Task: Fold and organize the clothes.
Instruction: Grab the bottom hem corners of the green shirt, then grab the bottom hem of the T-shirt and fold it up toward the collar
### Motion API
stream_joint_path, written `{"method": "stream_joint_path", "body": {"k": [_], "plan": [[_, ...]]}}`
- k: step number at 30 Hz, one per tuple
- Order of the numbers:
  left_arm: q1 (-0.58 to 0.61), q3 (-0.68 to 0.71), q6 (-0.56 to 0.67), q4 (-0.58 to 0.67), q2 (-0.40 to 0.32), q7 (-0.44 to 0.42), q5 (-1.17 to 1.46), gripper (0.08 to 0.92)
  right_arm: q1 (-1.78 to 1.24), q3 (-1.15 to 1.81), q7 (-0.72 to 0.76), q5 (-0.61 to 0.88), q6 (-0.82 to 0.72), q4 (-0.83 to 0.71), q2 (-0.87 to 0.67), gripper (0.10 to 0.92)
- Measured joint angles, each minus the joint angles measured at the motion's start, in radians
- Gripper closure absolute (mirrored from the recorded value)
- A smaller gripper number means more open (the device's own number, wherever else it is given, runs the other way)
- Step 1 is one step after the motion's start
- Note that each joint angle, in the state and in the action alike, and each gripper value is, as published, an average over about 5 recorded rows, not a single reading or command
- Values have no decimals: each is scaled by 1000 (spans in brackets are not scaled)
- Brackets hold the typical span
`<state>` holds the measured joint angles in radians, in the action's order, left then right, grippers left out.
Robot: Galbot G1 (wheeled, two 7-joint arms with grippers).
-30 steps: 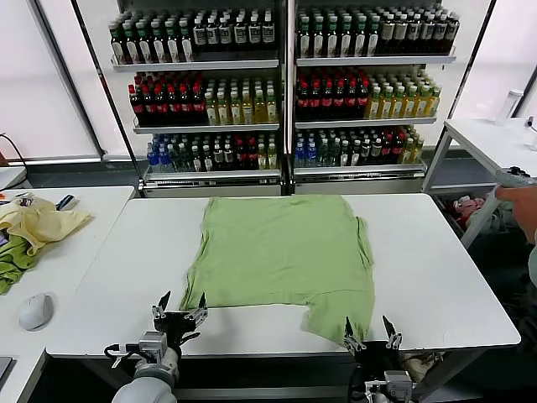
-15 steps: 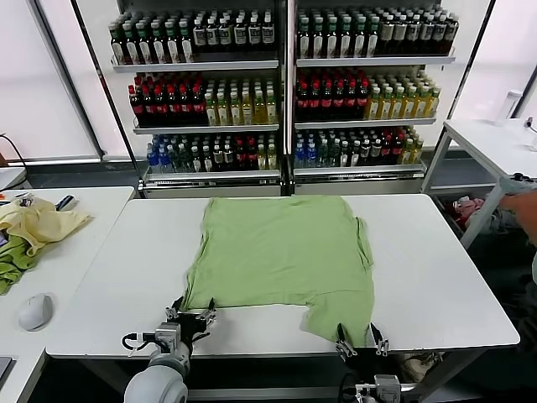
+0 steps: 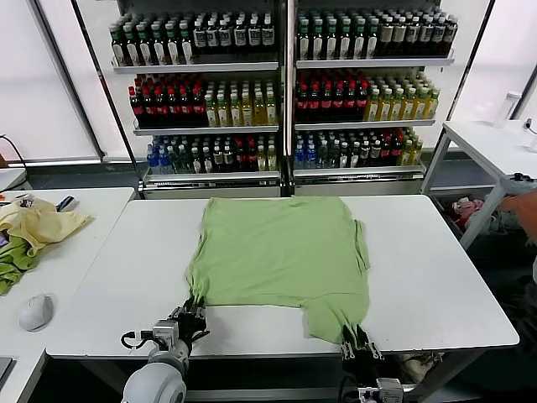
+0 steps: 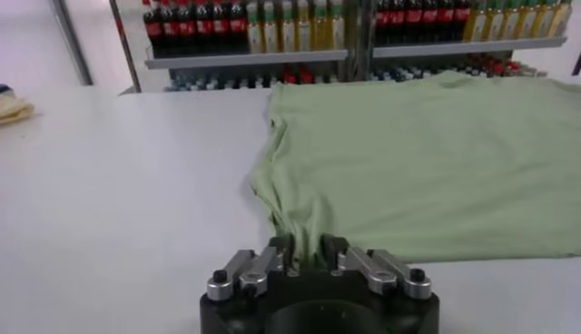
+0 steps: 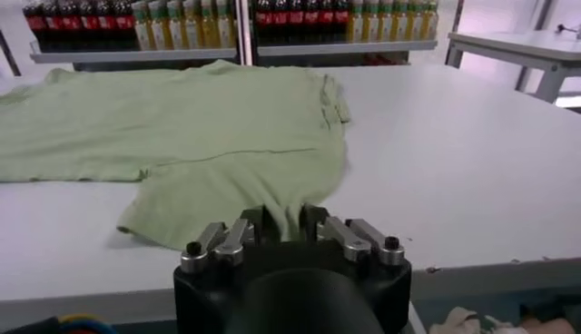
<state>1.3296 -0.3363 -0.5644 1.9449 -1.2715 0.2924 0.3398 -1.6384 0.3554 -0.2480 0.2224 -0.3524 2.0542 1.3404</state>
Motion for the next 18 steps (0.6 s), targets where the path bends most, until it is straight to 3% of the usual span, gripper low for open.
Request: {"method": "stream_joint_path", "body": {"k": [5, 8, 18], "plan": [[14, 4, 6, 19, 5, -6, 14, 842, 1, 9, 23, 13, 14, 15, -14, 836], [27, 8, 24, 40, 8, -14, 14, 888, 6, 17, 39, 24, 26, 24, -23, 881], [63, 4, 114, 149, 41, -42, 12, 894, 42, 65, 76, 70, 64, 73, -78, 893]]}}
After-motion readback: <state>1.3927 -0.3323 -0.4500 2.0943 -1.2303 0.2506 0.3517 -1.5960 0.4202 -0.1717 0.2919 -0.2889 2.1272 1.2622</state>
